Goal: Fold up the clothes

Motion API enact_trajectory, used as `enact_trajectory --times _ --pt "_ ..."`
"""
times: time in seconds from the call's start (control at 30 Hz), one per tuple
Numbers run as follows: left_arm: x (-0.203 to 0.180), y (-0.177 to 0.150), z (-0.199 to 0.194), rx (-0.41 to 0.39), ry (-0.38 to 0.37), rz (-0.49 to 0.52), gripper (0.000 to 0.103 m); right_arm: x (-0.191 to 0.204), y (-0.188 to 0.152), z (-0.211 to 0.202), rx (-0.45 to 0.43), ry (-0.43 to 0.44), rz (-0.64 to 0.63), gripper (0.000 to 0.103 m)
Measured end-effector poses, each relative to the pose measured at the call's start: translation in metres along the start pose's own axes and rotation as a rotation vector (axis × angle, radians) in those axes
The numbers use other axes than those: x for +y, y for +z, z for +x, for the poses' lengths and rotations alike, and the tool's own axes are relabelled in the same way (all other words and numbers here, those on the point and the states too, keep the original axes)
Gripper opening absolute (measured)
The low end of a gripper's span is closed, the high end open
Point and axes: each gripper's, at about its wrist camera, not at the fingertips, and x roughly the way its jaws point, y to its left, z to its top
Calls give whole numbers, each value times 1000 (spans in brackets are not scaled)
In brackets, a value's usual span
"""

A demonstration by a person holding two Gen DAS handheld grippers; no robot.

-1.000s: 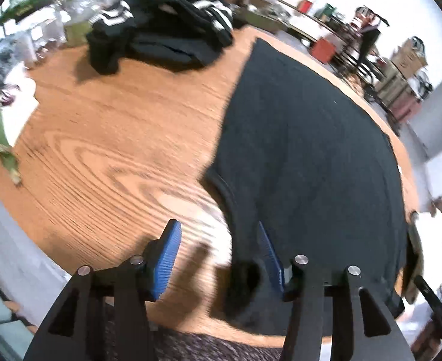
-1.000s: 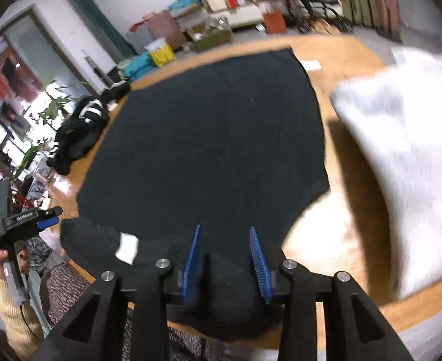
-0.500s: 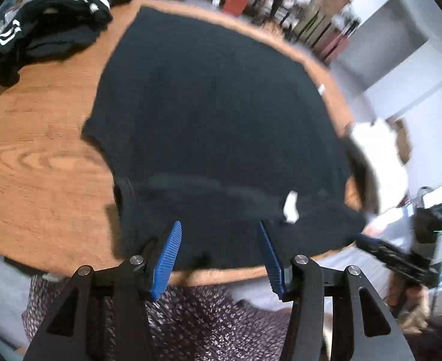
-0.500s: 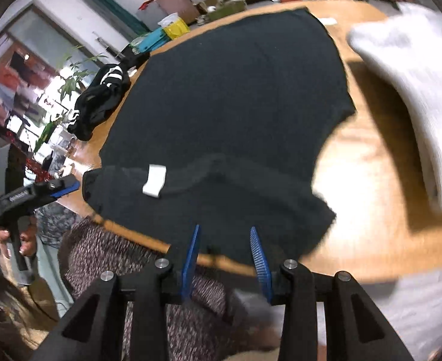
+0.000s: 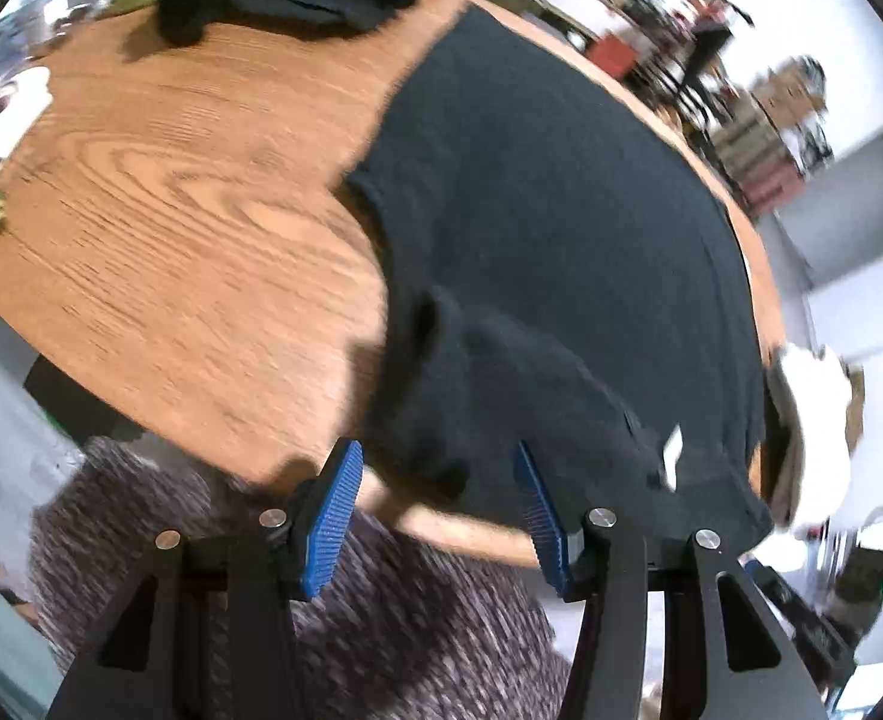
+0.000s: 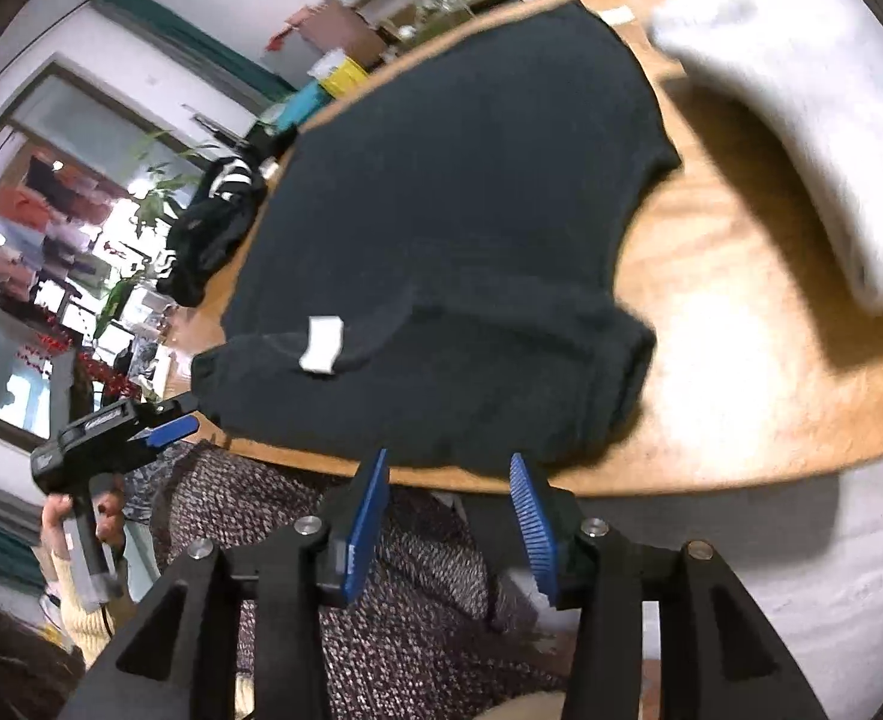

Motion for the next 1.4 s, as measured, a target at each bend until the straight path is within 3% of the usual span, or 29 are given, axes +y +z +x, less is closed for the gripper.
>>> enact_trajectory --times 0.17,0.43,0.63,0.77,0.87,0.97,1.13,1.23,1.4 --pt "17 41 -1 -82 84 -56 54 20 43 2 -34 -18 -112 50" --pt "25 80 6 -70 252 -33 54 59 155 56 -23 -252 -254 50" --pt "15 95 22 -40 242 35 54 97 229 117 -13 -304 -299 49" --pt "17 92 26 -18 231 59 54 109 211 130 29 -241 -327 51" --pt "20 79 18 -5 210 73 54 93 179 116 54 -268 -325 51" --pt "22 57 5 15 167 93 54 55 142 74 32 -318 -224 52" --pt "17 25 -13 14 163 130 54 -10 72 -8 -31 -359 24 55" --pt "19 18 -15 3 107 107 54 -21 32 -31 -58 -301 91 62" --pt "27 6 -31 -22 -34 36 54 -19 -6 -15 -24 -140 112 62"
